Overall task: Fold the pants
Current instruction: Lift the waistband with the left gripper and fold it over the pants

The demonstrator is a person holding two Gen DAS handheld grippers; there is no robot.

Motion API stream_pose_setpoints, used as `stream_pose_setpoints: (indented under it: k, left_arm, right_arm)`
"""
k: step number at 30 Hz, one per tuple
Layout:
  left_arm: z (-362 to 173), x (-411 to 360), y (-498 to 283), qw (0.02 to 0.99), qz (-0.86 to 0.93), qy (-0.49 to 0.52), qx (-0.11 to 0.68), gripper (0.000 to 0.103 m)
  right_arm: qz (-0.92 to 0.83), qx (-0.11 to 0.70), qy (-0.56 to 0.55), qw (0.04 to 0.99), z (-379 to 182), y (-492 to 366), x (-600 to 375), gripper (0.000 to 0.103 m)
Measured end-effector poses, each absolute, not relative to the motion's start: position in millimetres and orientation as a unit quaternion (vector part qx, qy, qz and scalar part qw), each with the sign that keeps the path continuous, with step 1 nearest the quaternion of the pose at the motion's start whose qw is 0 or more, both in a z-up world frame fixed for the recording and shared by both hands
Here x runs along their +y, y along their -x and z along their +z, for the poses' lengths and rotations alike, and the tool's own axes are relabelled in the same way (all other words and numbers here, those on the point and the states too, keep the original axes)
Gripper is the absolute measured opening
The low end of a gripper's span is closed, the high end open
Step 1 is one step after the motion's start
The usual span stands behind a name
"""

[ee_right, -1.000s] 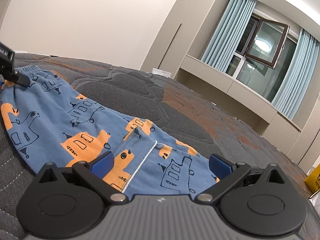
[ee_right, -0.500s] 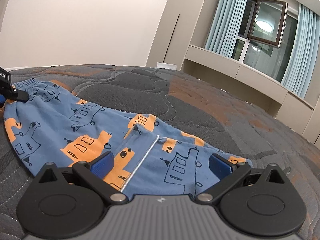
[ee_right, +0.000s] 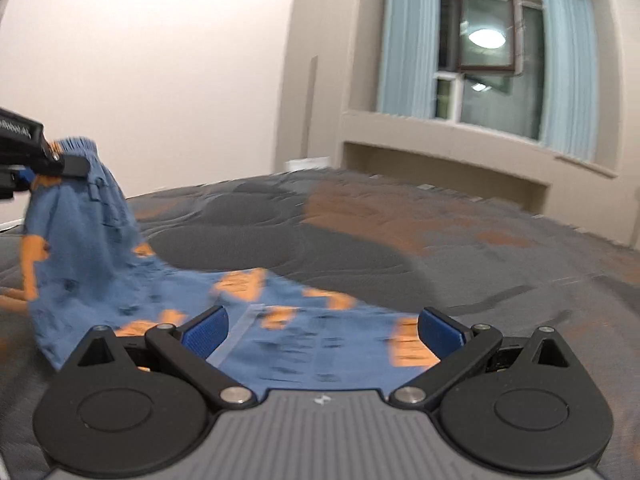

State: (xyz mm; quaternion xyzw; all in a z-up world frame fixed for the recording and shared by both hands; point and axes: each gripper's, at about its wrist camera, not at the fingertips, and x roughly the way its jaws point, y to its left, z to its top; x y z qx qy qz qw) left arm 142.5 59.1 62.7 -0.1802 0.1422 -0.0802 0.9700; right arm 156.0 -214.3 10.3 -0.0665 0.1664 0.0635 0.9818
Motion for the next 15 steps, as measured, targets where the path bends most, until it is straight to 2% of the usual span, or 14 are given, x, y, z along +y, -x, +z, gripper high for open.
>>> stream_pose_setpoints:
  k: [7,15]
  left_arm:
    - [80,-37,-150,0.971,-0.180,0.072,0.137,0.018]
    - [42,-143,-154,0.939,-0.282,-0.036,0.195,0.022]
  right_arm:
    - [-0.033,0.156,0.043,0.986,16,-139,-302,0.103]
    - [-0.095,0.166,-0.013,0.981,5,-130,-368,0.103]
